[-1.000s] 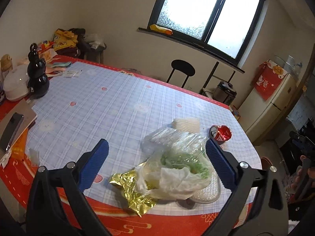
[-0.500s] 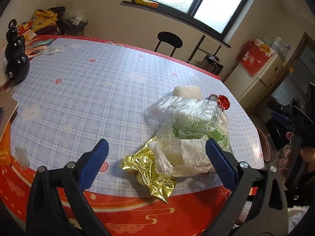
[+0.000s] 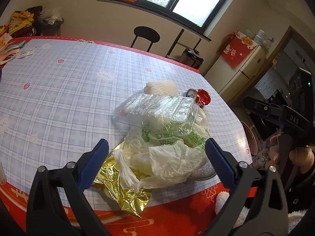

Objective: Collect trash
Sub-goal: 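Grasp the clear plastic container with the right tool and lift it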

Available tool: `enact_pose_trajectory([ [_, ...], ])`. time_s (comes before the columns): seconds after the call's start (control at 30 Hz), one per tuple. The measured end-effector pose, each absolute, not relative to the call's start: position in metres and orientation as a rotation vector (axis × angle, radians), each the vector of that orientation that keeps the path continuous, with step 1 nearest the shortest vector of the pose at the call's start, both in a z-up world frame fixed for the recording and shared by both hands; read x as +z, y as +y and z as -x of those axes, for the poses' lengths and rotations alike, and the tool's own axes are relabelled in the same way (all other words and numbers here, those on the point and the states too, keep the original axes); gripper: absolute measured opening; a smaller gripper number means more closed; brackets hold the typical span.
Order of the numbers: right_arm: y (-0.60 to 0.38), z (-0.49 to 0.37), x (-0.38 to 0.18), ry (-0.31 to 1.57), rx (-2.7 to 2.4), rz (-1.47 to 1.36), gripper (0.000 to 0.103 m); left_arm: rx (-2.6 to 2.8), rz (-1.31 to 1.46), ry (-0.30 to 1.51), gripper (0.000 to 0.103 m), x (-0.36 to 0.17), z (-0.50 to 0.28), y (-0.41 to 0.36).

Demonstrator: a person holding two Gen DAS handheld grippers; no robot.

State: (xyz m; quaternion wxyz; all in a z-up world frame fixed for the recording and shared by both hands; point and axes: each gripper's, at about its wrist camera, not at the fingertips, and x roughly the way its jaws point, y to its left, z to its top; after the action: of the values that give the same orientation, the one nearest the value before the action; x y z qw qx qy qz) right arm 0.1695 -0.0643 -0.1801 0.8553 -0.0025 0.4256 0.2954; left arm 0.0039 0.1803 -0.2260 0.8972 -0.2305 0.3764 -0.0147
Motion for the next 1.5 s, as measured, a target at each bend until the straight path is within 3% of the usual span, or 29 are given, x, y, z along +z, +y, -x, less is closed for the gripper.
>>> enact_pose_trajectory([
  [0.1,-0.052,-0.181,-0.195,0.933,0.651,-0.009,0.09,-0.021,0.509,0.779,0.091,-0.231,-0.005,0.19],
  [0.17,-0.042,-0.191,-0.208,0.968,0.665,-0.013,0.075,-0.019,0.531,0.77,0.089,-0.235,-0.004,0.196],
  [0.23,-0.033,-0.199,-0.221,1.0,0.676,-0.033,0.068,-0.007,0.558,0.778,0.087,-0.24,-0.003,0.204],
  [0.67,-0.013,-0.228,-0.272,1.118,0.607,-0.238,0.067,0.006,0.556,0.814,0.085,-0.254,0.002,0.209],
  [0.7,-0.012,-0.229,-0.274,1.121,0.605,-0.244,0.066,0.002,0.557,0.819,0.085,-0.256,0.002,0.208],
  [0.77,-0.012,-0.231,-0.277,1.13,0.61,-0.254,0.048,-0.006,0.56,0.827,0.084,-0.259,0.001,0.205],
  [0.97,-0.017,-0.223,-0.268,1.097,0.635,-0.321,0.033,-0.031,0.562,0.849,0.084,-0.266,-0.002,0.199],
  [1.17,-0.027,-0.213,-0.249,1.051,0.699,-0.423,0.023,-0.097,0.538,0.843,0.085,-0.262,-0.008,0.189],
  [1.5,-0.045,-0.216,-0.229,1.02,0.708,-0.558,0.019,-0.182,0.501,0.835,0.086,-0.253,-0.017,0.17],
])
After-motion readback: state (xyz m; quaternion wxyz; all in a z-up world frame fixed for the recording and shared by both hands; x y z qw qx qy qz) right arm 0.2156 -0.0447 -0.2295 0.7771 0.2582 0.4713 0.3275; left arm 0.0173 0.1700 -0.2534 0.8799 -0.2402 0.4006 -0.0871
